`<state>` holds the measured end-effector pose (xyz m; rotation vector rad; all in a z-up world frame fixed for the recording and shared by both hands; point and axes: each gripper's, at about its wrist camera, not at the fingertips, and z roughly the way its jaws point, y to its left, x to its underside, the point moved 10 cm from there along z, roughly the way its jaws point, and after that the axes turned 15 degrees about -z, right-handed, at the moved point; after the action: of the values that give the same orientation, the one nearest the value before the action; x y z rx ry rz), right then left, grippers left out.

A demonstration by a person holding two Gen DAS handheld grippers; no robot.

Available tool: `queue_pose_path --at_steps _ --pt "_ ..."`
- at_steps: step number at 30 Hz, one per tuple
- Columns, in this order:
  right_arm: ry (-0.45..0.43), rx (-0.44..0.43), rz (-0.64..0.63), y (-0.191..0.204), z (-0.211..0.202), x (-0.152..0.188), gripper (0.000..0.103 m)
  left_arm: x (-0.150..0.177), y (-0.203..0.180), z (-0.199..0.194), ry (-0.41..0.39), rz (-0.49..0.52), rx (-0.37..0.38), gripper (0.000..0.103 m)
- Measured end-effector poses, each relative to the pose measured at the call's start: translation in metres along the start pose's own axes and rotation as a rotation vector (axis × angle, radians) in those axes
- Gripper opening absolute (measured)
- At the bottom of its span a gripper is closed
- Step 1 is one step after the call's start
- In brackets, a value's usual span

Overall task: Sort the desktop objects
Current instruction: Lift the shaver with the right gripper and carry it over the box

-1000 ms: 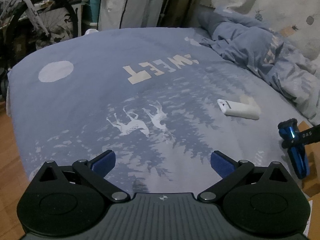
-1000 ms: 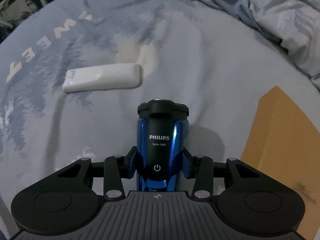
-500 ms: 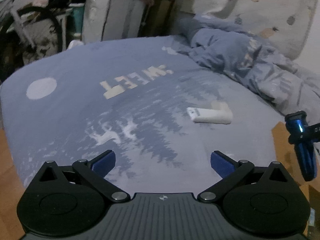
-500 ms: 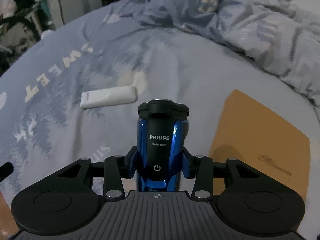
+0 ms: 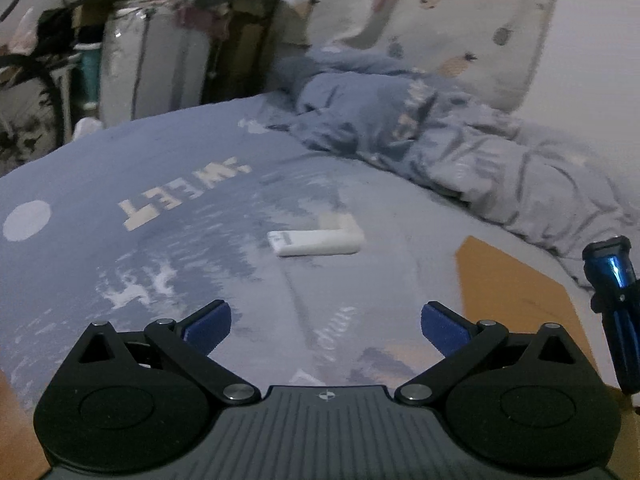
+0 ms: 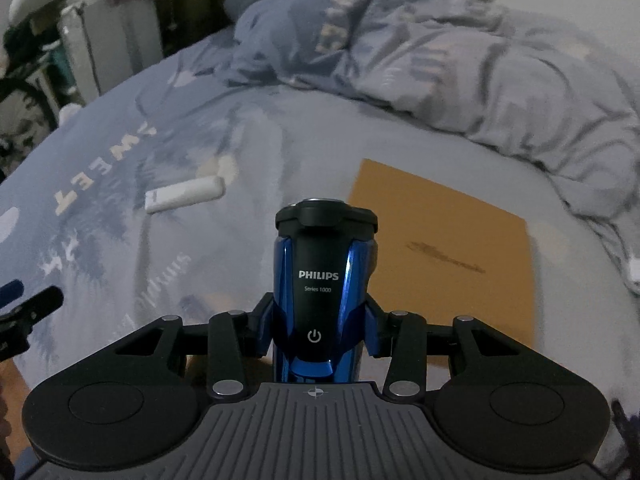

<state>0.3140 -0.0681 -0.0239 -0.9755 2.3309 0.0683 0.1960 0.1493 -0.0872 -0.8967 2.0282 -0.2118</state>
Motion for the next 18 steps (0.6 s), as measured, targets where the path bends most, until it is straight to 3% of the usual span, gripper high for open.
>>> queue_pose_path --at_steps 8,18 --pt "-0.009 0.034 0.052 -0.012 -0.039 0.052 0.047 0.017 -0.039 -0.015 -0.013 0.087 0.066 0.103" --pt "-0.019 0.045 0.118 -0.013 -0.057 0.11 0.047 0.056 -0.076 -0.023 -0.001 0.232 0.125 0.103"
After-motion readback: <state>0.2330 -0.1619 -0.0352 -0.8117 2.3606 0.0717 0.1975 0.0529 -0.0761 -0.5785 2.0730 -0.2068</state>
